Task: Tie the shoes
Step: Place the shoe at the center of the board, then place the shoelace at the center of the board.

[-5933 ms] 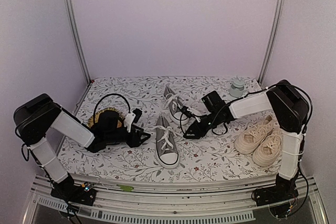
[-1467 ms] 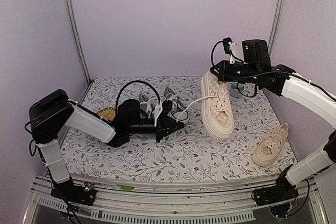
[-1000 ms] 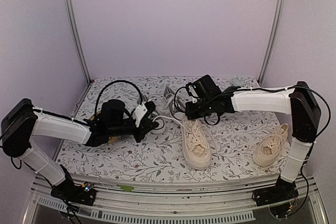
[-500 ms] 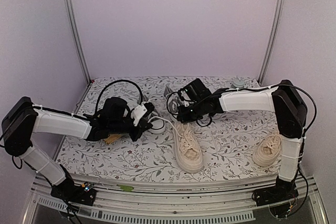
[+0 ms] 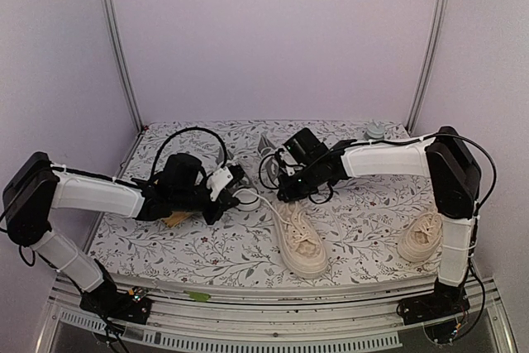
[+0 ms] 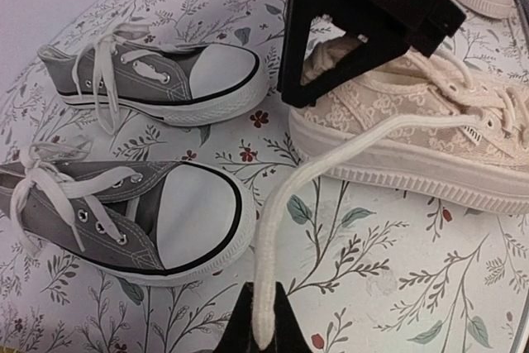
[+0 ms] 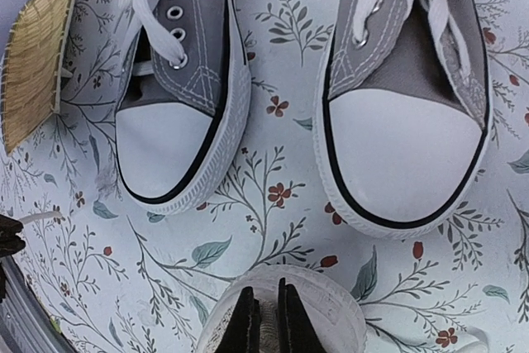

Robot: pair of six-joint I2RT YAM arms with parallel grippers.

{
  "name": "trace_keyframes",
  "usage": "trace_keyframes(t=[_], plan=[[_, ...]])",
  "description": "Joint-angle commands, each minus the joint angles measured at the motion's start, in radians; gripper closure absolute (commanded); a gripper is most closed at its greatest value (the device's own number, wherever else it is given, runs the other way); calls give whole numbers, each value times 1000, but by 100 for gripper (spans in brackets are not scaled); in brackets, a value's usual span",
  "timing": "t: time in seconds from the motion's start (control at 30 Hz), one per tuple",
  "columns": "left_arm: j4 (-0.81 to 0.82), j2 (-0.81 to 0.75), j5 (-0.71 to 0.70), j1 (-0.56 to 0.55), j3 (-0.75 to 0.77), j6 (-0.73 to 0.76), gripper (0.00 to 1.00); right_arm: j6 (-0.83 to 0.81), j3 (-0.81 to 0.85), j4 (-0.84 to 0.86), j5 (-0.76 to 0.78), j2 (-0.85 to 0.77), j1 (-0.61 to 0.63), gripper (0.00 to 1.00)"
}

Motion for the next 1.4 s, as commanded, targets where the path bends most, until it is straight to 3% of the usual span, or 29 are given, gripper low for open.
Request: trace_keyframes(t=[0.0,0.07,0.2,0.27,0.37,0.5,0.67,1.0,1.13,1.2,1.27,1.37], plan=[[-15,7,2,6,24,14,100,-24,58,-37,-47,30,27,99],[-22,10,-6,6,29,19,100,-26,63,-30,-14,23,28,96],[-40,11,-19,6,36,30,100,-31,91,-25,22,8,28,59],[-49,10,-26,7,39,35,100,-58,128,-57,32,2,23,47],[-69,10,-31,6,46,42,100,-94,142,-123,56,-46,-7,41],[-122,15,-19,-4,67,48,100,-97,40,-206,40,-177,-103,35],[-206,19,-7,-41,82,44,100,-93,-110,-329,24,-245,-203,33],[-474,79,7,-84,159,-15,100,-91,-279,-358,-69,-174,-204,37],[-559,122,-30,-90,209,-60,66,-101,-279,-348,-49,-123,-183,42],[-624,128,-50,-90,231,-93,53,-102,-276,-355,-7,-101,-171,45],[-703,133,-75,-90,256,-132,47,-105,-272,-368,40,-78,-161,51],[-793,139,-89,-90,273,-211,45,-108,-271,-376,76,-61,-155,59]])
